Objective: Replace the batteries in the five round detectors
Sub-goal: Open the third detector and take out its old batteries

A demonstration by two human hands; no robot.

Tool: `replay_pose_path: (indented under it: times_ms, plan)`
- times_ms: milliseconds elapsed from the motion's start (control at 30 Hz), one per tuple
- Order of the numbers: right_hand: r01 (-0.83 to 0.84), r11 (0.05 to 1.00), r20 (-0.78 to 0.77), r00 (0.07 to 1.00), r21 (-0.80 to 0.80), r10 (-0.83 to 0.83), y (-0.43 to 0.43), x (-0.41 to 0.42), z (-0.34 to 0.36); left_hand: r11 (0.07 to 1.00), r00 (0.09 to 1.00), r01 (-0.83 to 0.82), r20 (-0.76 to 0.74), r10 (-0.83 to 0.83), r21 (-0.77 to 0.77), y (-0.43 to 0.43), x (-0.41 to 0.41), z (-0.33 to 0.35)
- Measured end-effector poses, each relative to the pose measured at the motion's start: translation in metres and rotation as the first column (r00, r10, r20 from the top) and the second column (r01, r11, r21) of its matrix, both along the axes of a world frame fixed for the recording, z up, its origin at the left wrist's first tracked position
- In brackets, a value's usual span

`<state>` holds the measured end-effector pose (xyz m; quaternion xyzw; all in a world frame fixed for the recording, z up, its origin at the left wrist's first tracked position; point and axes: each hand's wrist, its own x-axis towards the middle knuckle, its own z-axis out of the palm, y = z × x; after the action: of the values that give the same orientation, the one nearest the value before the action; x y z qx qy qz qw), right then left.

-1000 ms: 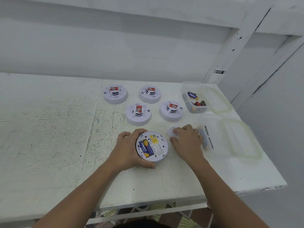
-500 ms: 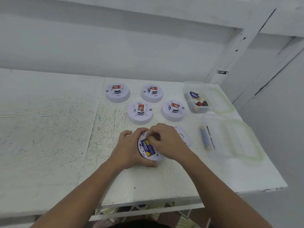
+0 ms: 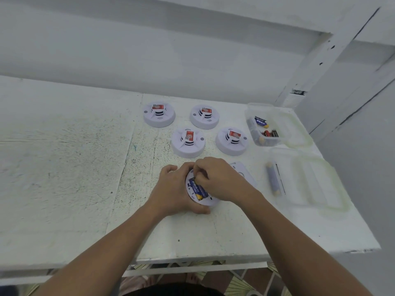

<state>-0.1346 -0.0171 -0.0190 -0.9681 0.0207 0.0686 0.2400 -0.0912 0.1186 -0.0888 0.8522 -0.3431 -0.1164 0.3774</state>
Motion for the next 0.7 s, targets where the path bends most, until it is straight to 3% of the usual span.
replay_pose_path:
  times_ms: [500,633,700]
  plan:
    - [0.033,0.983,-0.011,0.999,0.178,-0.031,-0.010,-0.015,0.003,1.000,1.000,0.022,0.003,-0.022,-0.004,0.000,-0.001,0.003]
    - [0.123,0.929,-0.028,0.992,0.348,-0.121,-0.016,-0.017,-0.003,0.999,1.000,0.019,0.006,-0.019,-0.026,0.002,-0.003,0.003]
    - [0.196,0.843,-0.072,0.980,0.501,-0.185,-0.020,-0.018,-0.002,0.999,1.000,0.014,0.012,-0.014,-0.036,0.001,-0.003,0.004]
